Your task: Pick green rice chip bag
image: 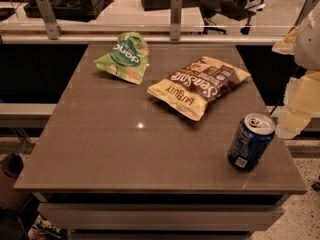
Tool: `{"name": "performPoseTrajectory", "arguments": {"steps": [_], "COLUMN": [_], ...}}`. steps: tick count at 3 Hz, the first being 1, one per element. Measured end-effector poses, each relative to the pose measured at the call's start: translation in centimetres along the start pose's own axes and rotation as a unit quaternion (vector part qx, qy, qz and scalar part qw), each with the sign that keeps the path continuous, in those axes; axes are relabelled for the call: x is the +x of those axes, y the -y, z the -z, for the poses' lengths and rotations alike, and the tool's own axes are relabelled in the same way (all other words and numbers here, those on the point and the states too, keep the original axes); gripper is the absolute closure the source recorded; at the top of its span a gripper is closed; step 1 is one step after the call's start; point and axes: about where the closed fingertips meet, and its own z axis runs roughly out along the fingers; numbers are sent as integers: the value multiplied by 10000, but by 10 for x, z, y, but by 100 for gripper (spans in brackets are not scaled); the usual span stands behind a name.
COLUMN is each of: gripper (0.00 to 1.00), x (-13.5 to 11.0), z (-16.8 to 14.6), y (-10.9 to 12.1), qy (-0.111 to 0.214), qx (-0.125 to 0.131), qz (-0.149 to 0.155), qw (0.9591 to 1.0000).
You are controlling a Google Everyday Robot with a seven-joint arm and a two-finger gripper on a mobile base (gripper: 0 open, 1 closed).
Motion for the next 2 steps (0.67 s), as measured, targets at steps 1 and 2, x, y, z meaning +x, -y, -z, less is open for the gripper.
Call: {"name": "performPoseTrajectory", "arguments": {"steps": [1, 2], "gripper": [0, 0], "x": [-2, -20], "z": [2, 1], "y": [3, 24], "qy": [44, 409], "qx": [42, 252], "qz": [22, 203], "qw": [10000, 9986]}}
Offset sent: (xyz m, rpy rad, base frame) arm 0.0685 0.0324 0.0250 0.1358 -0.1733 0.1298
